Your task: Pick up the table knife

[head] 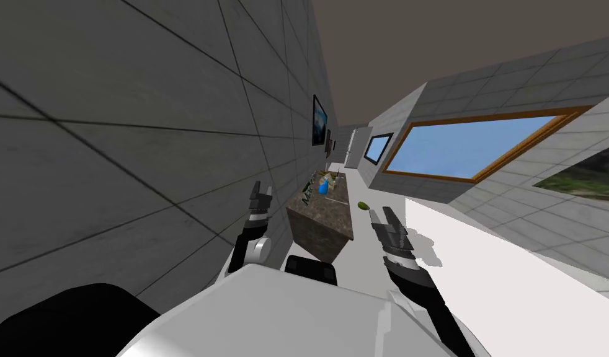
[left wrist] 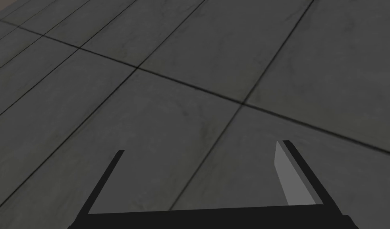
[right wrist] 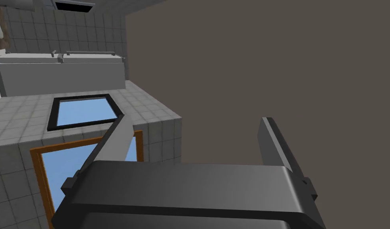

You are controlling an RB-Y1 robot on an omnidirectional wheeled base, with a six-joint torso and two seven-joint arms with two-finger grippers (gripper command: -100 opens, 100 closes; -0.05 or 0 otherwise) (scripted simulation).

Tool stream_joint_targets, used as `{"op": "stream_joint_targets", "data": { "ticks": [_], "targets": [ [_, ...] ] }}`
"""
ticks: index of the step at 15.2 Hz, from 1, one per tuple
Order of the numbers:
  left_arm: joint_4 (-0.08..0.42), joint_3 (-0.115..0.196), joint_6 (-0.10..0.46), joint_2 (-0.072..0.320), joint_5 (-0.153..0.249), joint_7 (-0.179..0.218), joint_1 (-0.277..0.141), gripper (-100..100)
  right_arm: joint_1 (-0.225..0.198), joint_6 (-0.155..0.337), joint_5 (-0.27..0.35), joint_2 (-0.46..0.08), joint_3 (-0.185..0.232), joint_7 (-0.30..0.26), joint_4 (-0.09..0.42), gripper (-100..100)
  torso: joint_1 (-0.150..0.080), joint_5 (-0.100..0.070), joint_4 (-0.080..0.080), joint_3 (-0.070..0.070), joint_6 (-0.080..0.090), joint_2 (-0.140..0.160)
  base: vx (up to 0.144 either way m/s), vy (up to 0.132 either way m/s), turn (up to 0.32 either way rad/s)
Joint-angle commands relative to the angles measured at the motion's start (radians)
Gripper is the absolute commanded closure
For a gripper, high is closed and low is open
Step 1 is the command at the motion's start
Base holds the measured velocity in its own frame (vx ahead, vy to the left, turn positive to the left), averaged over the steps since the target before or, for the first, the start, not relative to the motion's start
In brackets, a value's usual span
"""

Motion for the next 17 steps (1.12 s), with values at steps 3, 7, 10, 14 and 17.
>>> {"op": "stream_joint_targets", "data": {
  "ticks": [3, 7, 10, 14, 17],
  "targets": [
    [0.000, 0.000, 0.000, 0.000, 0.000, 0.000, 0.000, 0, 0.064, 0.012, 0.012, -0.095, -0.002, 0.006, 0.043, -100, -0.001, 0.000, 0.000, 0.000, 0.000, 0.001, -0.046, -0.047, 0.227],
    [0.000, 0.000, 0.000, 0.000, 0.000, 0.000, 0.000, 0, 0.128, 0.020, 0.024, -0.185, -0.001, 0.012, 0.086, -100, -0.001, 0.000, 0.000, 0.001, 0.000, 0.001, -0.053, -0.050, 0.268],
    [0.000, 0.000, 0.000, 0.000, 0.000, 0.000, 0.000, 0, 0.163, 0.024, 0.031, -0.239, -0.001, 0.015, 0.109, -100, -0.001, 0.000, 0.000, 0.000, 0.000, 0.000, -0.039, -0.036, 0.204],
    [0.000, 0.000, 0.000, 0.000, 0.000, 0.000, 0.000, 0, 0.199, 0.029, 0.038, -0.300, 0.000, 0.019, 0.132, -100, -0.002, 0.000, 0.000, 0.000, 0.000, 0.001, -0.046, -0.045, 0.236],
    [0.000, 0.000, 0.000, 0.000, 0.000, 0.000, 0.000, 0, 0.274, 0.039, 0.053, -0.373, 0.000, 0.026, 0.182, -100, -0.001, 0.000, 0.000, 0.000, 0.000, 0.000, -0.042, -0.035, 0.319]
  ]
}}
